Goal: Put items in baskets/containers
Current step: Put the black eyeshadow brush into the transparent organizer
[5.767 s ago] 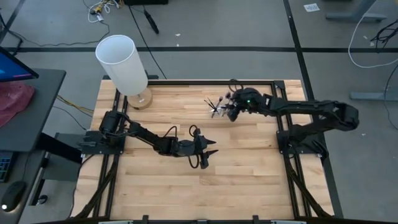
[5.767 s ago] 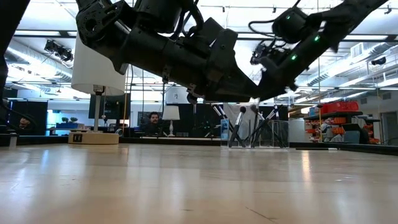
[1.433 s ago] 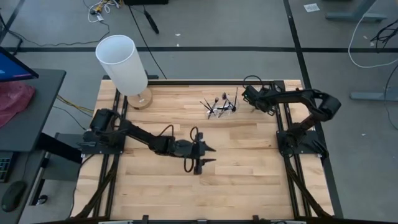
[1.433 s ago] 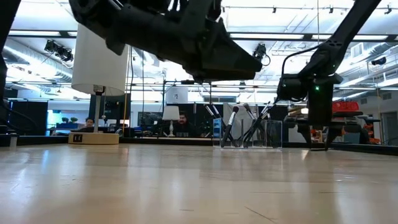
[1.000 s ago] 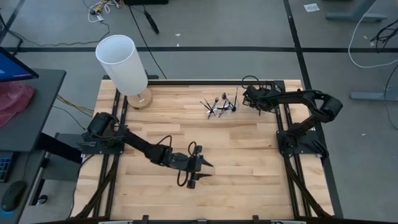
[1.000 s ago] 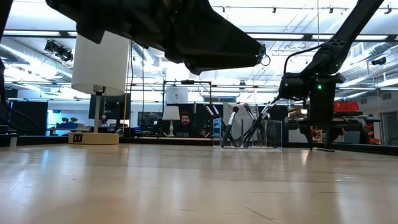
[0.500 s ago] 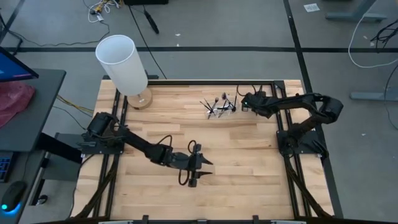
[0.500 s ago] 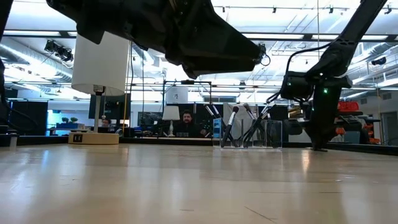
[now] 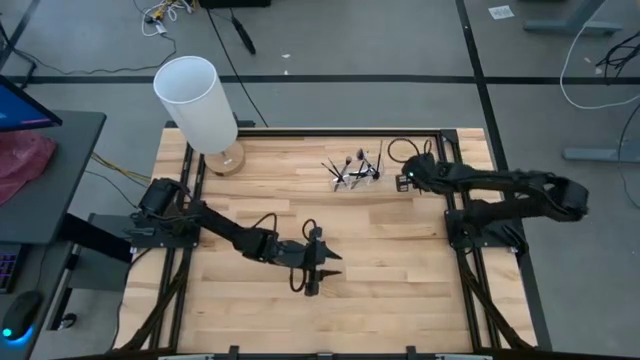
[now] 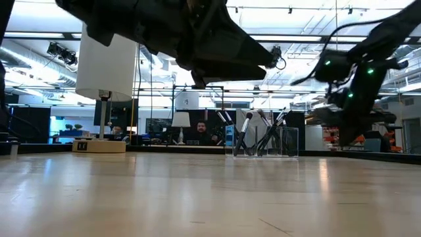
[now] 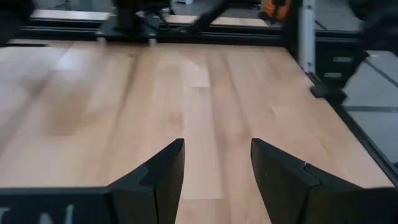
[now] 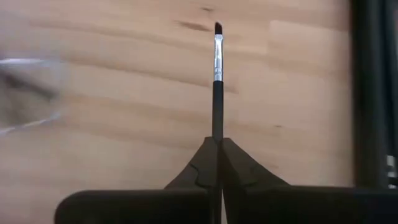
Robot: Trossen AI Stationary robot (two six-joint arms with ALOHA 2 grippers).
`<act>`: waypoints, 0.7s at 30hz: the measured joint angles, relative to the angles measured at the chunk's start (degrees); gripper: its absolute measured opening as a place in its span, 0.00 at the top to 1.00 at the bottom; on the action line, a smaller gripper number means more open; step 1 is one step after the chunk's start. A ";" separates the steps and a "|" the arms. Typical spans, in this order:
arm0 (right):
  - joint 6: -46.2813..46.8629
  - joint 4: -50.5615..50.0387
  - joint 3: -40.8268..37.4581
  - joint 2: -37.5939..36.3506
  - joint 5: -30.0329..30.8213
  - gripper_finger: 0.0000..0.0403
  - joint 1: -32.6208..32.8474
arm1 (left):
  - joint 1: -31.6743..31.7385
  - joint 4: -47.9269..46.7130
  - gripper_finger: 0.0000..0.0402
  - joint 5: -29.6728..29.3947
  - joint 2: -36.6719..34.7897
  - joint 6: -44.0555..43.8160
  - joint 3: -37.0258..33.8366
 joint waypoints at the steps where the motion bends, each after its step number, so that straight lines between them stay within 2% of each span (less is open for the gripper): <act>1: -0.39 -0.08 -0.77 -2.01 0.09 1.00 1.23 | 0.49 -0.33 0.53 0.02 -0.38 -0.43 0.00; 6: -1.58 6.06 -5.80 -11.59 1.34 1.00 11.26 | 2.83 -1.22 0.53 0.06 -2.01 -1.88 0.09; 10: -1.09 12.60 -8.33 -16.75 4.31 1.00 22.03 | 3.82 -0.35 0.53 -1.62 -3.49 -1.45 0.09; 18: 6.58 14.26 -8.45 -20.34 18.95 1.00 45.17 | 2.33 3.58 0.53 -7.91 -4.02 2.67 0.02; 21: 4.27 23.05 -8.45 -18.78 24.65 1.00 53.55 | 1.84 4.46 0.53 -9.04 -4.02 3.87 0.04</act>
